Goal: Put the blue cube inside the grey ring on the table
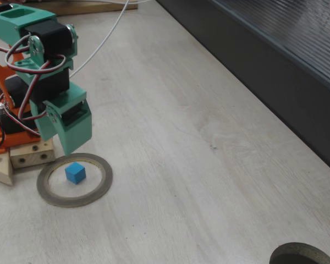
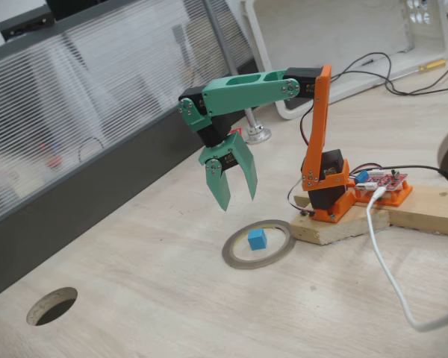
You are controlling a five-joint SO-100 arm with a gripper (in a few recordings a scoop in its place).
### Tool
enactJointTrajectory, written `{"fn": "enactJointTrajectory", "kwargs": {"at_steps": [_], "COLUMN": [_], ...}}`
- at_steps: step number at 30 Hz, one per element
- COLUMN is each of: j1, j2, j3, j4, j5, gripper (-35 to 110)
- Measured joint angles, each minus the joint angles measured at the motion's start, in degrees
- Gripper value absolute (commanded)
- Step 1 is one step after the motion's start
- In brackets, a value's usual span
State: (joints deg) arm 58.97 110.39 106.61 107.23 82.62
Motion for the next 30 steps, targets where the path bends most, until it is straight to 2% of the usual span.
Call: {"fn": "enactJointTrajectory", "kwargs": {"at_steps": [7,17,30], "j1": [0.00,0.00,0.00], "j2": [0.00,0.00,0.00], "j3": [0.00,0.00,0.00], "j4": [0.00,0.00,0.00], "j5": [0.00,0.00,0.00], "gripper": [39,16,15]}}
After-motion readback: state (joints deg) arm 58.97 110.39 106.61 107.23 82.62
